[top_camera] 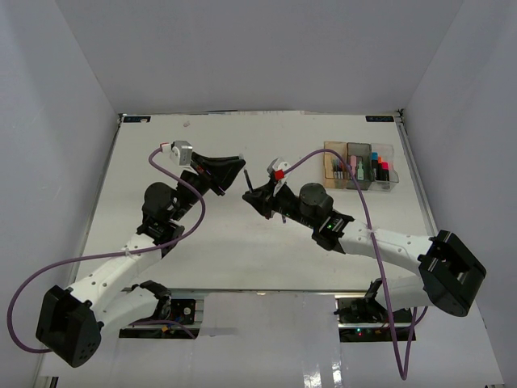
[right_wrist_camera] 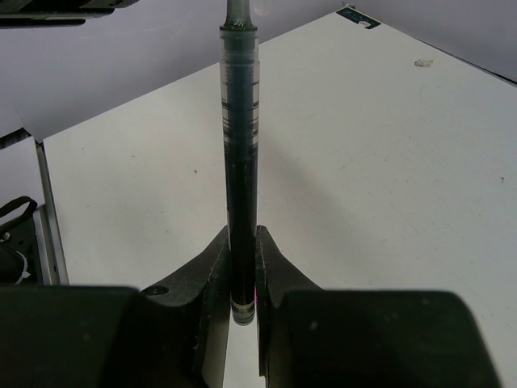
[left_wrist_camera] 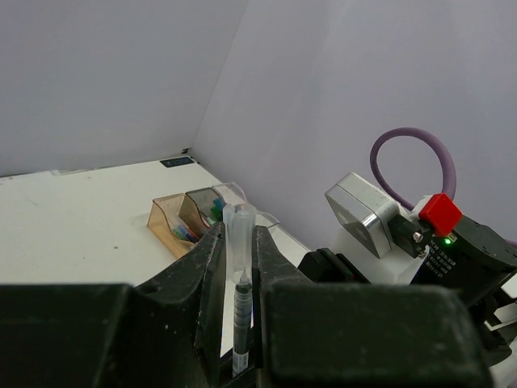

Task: Sort the stationery into containers
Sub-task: Close the pen cap on the pen.

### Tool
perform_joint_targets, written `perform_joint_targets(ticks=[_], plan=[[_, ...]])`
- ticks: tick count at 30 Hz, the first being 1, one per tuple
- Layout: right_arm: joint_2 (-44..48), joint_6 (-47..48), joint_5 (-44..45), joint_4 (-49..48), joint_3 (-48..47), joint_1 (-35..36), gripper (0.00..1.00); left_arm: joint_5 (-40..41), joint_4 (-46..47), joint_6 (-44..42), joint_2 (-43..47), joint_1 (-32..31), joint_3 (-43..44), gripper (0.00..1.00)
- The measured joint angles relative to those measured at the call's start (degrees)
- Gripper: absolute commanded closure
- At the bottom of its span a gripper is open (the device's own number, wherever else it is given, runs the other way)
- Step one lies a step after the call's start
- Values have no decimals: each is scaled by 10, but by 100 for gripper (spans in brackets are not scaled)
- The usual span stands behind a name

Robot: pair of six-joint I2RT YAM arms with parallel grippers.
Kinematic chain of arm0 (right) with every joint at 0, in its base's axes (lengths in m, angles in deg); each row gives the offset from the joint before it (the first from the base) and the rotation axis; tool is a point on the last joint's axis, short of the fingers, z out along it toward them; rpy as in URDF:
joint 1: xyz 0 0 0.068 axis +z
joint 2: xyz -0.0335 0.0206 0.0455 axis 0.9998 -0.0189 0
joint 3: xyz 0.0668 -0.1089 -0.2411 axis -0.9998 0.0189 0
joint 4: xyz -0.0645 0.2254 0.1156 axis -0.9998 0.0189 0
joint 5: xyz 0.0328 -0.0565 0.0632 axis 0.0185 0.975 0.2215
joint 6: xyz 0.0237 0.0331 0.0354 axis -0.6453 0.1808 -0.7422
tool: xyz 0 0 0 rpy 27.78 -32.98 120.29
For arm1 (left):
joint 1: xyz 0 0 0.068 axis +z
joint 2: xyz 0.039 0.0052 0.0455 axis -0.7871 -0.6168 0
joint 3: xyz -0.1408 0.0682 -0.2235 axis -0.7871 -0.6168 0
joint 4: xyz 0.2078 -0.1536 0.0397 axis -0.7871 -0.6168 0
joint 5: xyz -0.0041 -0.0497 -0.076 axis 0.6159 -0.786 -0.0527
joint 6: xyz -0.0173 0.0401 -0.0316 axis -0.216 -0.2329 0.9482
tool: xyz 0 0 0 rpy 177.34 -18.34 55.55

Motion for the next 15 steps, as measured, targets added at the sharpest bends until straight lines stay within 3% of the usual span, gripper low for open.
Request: perform_joint_targets(ticks=[15], plan=[[0, 0, 0, 3, -24, 0, 89, -6, 35, 3, -2, 0, -3, 75]])
